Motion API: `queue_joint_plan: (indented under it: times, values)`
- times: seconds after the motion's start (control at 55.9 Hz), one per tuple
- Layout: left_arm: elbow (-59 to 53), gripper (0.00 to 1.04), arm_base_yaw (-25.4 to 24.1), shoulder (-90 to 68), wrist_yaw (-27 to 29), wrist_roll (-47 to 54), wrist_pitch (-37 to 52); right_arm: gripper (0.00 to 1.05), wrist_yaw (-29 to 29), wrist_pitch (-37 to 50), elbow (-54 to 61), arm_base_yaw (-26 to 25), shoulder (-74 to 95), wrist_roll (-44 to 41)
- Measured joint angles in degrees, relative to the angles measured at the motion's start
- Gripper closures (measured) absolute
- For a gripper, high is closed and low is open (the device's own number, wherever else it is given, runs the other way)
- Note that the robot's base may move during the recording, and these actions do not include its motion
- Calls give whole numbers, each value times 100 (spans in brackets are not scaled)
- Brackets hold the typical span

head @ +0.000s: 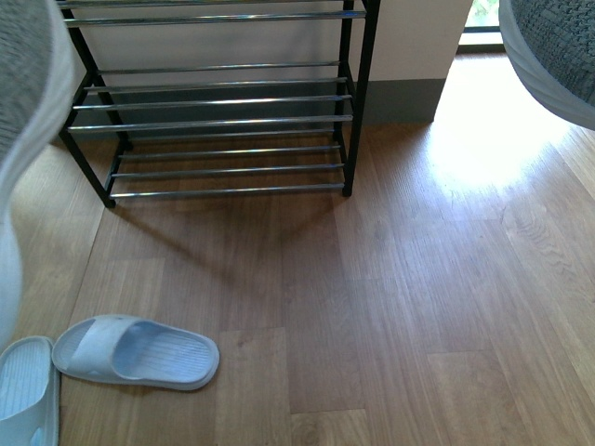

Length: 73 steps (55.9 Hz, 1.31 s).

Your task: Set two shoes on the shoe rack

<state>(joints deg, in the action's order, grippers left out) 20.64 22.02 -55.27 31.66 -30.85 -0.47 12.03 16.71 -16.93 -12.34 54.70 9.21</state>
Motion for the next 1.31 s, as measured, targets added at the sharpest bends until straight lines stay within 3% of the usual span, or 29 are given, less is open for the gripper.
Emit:
queue_joint_plan:
  times: [0.072,0.179,1.305]
  values:
    - [-85,103,153,872,271,175,-562,103,0,0,0,0,0,0]
    - [-101,103,186,1158,293,258,-605,103,0,0,0,0,0,0]
    - [-109,103,219,1145,273,358,-621,103,-15,0,0,-7,0,0]
